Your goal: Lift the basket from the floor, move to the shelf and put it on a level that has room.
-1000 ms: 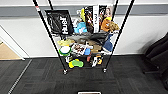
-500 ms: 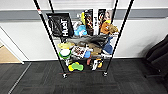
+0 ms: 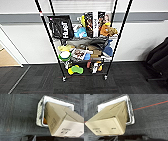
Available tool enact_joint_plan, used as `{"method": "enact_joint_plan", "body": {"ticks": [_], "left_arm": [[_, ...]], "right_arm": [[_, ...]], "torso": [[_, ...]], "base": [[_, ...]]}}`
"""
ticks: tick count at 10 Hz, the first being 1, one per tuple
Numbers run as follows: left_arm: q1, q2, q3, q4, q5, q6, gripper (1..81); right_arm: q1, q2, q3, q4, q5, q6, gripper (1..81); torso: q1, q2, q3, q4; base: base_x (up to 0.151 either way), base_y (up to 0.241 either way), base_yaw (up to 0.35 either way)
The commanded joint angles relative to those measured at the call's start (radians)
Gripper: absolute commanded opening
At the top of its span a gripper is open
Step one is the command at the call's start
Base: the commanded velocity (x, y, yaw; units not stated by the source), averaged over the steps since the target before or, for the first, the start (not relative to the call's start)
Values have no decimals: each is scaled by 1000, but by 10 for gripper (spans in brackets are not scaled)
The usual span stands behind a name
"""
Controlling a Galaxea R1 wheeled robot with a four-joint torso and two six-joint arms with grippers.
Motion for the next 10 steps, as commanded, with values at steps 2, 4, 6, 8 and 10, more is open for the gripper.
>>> {"method": "enact_joint_plan", "body": {"ticks": [2,4,6,8,10], "left_arm": [[-72,-11,2,-10,57,-3,811],[-84,-27,5,-22,77,-3,811],[-97,-27,5,-22,80,-3,811],[-113,-24,6,-24,101,-3,811],[-136,-19,3,-27,114,-3,811]], "right_arm": [[76,-17,-1,9,-57,-1,811],[85,-18,-1,9,-57,-1,811],[104,-15,-2,11,-69,1,811],[119,-17,-1,12,-85,-1,811],[133,-17,4,14,-101,1,811]], "torso": [[82,-128,-98,0],[117,-184,-144,0],[163,-256,-211,0],[207,-324,-265,0],[248,-387,-226,0]], "base": [[0,0,0],[0,0,0],[0,0,0],[0,0,0],[0,0,0]]}}
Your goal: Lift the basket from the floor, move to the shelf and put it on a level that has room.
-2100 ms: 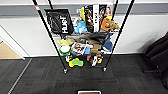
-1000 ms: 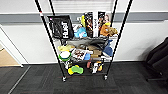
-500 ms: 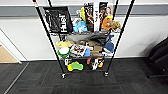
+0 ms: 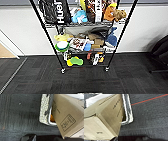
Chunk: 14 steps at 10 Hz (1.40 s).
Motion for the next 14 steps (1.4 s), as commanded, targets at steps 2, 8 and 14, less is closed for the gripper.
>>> {"method": "enact_joint_plan", "body": {"ticks": [2,8,14], "left_arm": [[-109,-5,-3,-20,81,-3,811],[-166,0,-3,-20,121,-5,811],[-221,0,-3,-18,170,-5,811]], "right_arm": [[81,-18,6,18,-86,1,811],[126,-18,3,35,-109,1,811],[216,-12,10,61,-142,1,811]], "torso": [[80,-126,-5,0],[208,-329,-7,0],[222,-354,-96,0]], "base": [[0,0,0],[0,0,0],[0,0,0]]}}
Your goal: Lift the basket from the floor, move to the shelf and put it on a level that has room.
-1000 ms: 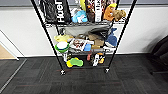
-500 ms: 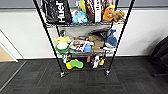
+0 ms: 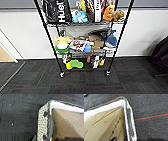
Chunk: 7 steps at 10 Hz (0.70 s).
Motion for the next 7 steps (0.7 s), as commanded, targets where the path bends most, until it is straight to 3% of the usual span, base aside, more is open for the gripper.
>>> {"method": "enact_joint_plan", "body": {"ticks": [1,4,5,7], "left_arm": [[-114,-9,2,-10,56,-3,811],[-166,5,7,-8,43,-3,811],[-188,17,2,-10,48,-3,811],[-211,43,2,-8,43,-3,811]], "right_arm": [[124,-14,12,29,-57,1,811],[155,-15,4,31,-57,1,811],[164,-15,3,40,-57,1,811],[179,-11,3,45,-57,1,811]], "torso": [[0,0,-87,0],[0,1,-166,0],[0,1,-108,0],[0,2,-139,0]], "base": [[0,0,0],[0,0,0],[0,0,0],[0,0,0]]}}
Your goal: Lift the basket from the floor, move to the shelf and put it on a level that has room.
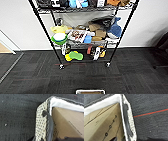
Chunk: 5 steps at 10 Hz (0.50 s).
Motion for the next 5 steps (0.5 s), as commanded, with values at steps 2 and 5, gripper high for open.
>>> {"method": "enact_joint_plan", "body": {"ticks": [2,5], "left_arm": [[-111,47,-25,-9,50,-3,811],[-100,82,-91,-9,63,-3,811]], "right_arm": [[112,-5,3,20,-59,1,811],[126,43,-40,18,-59,1,811]], "torso": [[0,0,0,0],[0,0,0,0]], "base": [[0,0,0],[0,0,0]]}}
